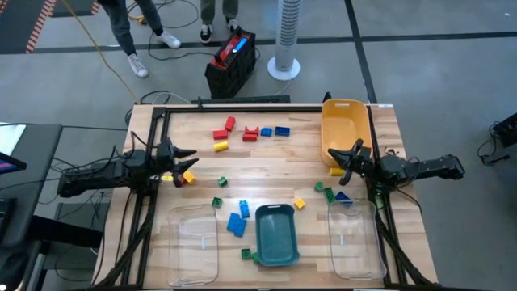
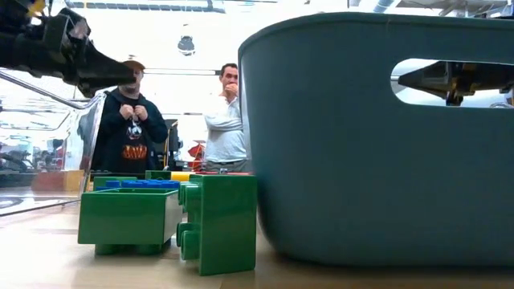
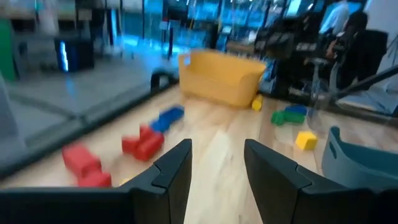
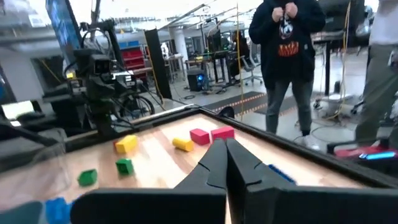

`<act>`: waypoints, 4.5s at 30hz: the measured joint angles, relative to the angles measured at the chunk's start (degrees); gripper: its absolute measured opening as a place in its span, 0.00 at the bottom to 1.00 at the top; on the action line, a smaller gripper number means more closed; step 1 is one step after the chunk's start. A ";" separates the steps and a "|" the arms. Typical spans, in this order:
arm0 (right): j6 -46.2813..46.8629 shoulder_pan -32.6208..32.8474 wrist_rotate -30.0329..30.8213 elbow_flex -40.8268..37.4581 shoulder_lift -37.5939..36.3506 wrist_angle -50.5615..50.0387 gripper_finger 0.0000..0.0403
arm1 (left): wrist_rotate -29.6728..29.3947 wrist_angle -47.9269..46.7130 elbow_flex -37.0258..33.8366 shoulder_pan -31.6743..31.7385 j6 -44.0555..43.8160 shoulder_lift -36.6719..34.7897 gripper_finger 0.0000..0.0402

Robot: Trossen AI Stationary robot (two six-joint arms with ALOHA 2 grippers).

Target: Sort blocks

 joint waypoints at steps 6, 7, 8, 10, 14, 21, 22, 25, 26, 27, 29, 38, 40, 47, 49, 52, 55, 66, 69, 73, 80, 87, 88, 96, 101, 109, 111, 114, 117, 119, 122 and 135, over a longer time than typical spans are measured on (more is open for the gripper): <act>9.11 -0.04 -1.47 0.00 0.02 -0.76 0.02 | -0.11 -0.25 -0.10 0.11 -4.87 0.67 0.35; 8.52 -0.03 -2.89 0.00 0.02 -0.66 0.02 | -0.17 -0.58 1.10 0.11 -3.72 0.70 0.35; 7.97 0.03 -4.31 0.00 0.02 -0.58 0.02 | -0.20 -0.94 2.55 0.11 -2.79 1.05 0.35; 7.65 0.01 -5.43 0.00 0.02 -0.59 0.02 | -0.55 -3.76 6.15 0.11 -1.48 2.77 0.35; 7.03 0.01 -5.48 0.00 0.03 -0.72 0.02 | -1.19 -8.75 14.15 0.11 -0.95 10.94 0.35; 6.59 -0.01 -5.48 0.02 1.90 -0.58 0.02 | -2.21 -12.18 24.37 0.11 1.79 32.29 0.35; 7.15 -0.01 -5.48 0.02 2.04 -0.65 0.02 | -2.44 -12.04 25.31 0.13 2.72 34.77 0.35; 10.06 -0.01 -5.76 0.02 2.27 0.64 0.02 | -2.57 -12.29 28.67 0.13 4.30 41.80 0.35; 9.99 -0.01 -6.41 0.17 2.25 0.59 0.02 | -2.17 -12.88 30.20 0.13 4.30 43.93 0.35; 9.58 0.01 -7.34 0.47 2.27 0.28 0.02 | -1.21 -14.69 32.03 0.13 4.12 45.84 0.35; 9.52 0.30 -8.81 0.59 2.27 0.05 0.02 | 0.61 -19.34 36.19 0.13 3.00 49.73 0.35; 7.92 1.23 -8.91 0.59 2.27 0.05 0.12 | 9.04 -38.72 49.78 -0.02 -8.60 69.80 0.43; 7.92 0.95 -8.91 0.59 2.27 0.06 0.16 | 10.47 -41.81 52.23 0.00 -10.53 74.06 0.50; 7.47 1.19 -8.91 0.59 2.27 0.07 0.25 | 12.98 -43.32 55.00 -1.95 -15.51 85.05 0.68; 7.20 1.19 -8.97 0.59 2.27 0.07 0.26 | 13.26 -43.37 55.00 -2.24 -15.85 87.59 0.72; 6.37 1.19 -9.21 0.59 2.27 0.12 0.27 | 13.27 -42.45 55.00 -2.37 -16.14 90.69 0.77; 6.07 1.19 -9.52 0.59 2.27 0.47 0.27 | 13.29 -40.10 55.00 -2.50 -16.12 93.03 0.81; 5.99 3.00 -10.27 0.59 2.27 0.95 0.27 | 10.35 -36.32 51.91 -1.86 -15.14 98.17 0.82; 5.96 3.49 -10.29 0.59 2.27 1.56 0.27 | 10.38 -34.07 50.70 -1.50 -15.16 98.17 0.82; 5.91 3.53 -10.29 0.59 2.27 2.54 0.27 | 11.33 -31.60 49.07 -1.42 -15.21 98.15 0.76; 5.77 3.53 -10.29 0.59 2.27 2.51 0.27 | 11.45 -29.63 47.81 -1.44 -16.40 98.08 0.50; 5.80 3.53 -10.29 0.59 2.27 2.45 0.27 | 10.89 -29.12 47.77 -1.44 -15.71 97.34 0.20; 5.80 3.53 -10.29 0.59 2.27 2.44 0.27 | 10.90 -29.17 47.77 -1.43 -15.49 97.09 0.21; 5.99 3.53 -10.29 0.59 2.27 2.43 0.27 | 11.11 -33.51 50.56 -1.42 -14.67 92.51 0.21; 5.98 3.53 -10.29 0.59 2.27 2.43 0.27 | 11.48 -38.33 54.20 -1.43 -14.66 87.76 0.21; 5.97 3.50 -10.29 0.59 2.27 1.78 0.27 | 12.25 -53.77 65.41 -6.25 -17.32 84.45 0.21; 6.01 3.20 -10.29 0.59 2.27 1.28 0.27 | 12.19 -57.48 68.48 -8.77 -18.48 84.49 0.21; 6.01 2.80 -10.28 0.59 2.27 1.18 0.27 | 11.17 -62.80 72.53 -12.84 -20.33 84.45 0.21; 6.31 2.81 -10.29 0.59 2.27 1.16 0.27 | 9.96 -67.36 74.87 -17.49 -22.03 84.40 0.21; 7.21 2.82 -10.29 0.59 2.27 1.16 0.27 | 9.38 -68.29 74.82 -21.75 -23.30 83.47 0.21; 9.02 2.81 -10.29 0.59 2.27 1.13 0.27 | 9.23 -68.31 71.90 -29.10 -27.39 81.83 0.21; 10.50 1.37 -10.26 0.59 2.27 1.09 0.27 | 9.12 -43.82 54.84 -47.43 -43.05 81.17 0.21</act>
